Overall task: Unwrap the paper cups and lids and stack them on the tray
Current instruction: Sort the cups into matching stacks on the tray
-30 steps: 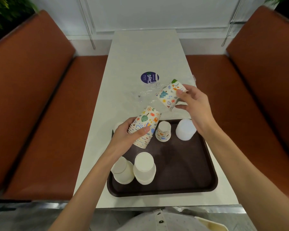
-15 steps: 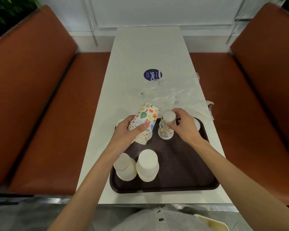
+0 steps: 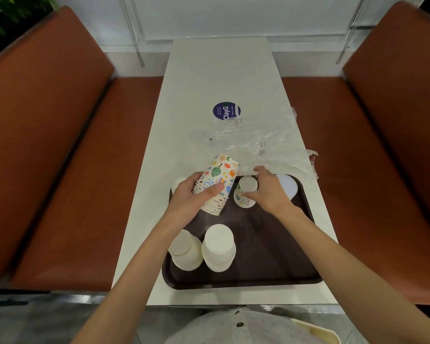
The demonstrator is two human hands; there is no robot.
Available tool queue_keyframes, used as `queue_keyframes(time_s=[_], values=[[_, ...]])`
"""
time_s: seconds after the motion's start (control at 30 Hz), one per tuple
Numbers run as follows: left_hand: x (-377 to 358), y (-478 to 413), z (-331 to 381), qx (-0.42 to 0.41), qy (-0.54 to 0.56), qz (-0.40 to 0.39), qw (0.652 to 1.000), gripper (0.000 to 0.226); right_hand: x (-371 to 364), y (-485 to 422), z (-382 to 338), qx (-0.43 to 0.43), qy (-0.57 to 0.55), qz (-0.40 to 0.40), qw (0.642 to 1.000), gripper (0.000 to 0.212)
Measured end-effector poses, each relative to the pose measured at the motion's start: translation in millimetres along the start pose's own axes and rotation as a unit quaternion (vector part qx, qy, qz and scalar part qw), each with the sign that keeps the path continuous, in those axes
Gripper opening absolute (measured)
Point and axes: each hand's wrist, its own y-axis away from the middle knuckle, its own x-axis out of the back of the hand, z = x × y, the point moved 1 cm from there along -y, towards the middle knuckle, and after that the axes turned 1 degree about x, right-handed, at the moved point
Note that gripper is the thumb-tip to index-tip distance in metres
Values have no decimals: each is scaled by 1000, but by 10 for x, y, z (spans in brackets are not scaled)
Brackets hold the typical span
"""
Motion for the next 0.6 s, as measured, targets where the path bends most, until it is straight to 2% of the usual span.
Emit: queue_keyframes(time_s=[0.07,0.13,0.17,0.27,0.37,0.6], values=[[-8,-3,15,3,-1,-2,1000,25,153,54,-127,21,-44,46,998,69],[-20,-3,41,3,4,-5,1000,31,333,120,-287,33,-126,88,988,56],[-31,-4,56,2,7,-6,1000,35,417,153,-371,30,-185,82,979,48],[-79,-13,90,-3,10,-15,1000,38,567,257,-586,12,-341,-9,940,28],[-124,-21,119,-11,15,-21,1000,40,572,320,-704,18,-358,-54,932,27],[-120,25,141,-15,28,-61,998,47,588,311,-743,22,-360,-41,932,39]])
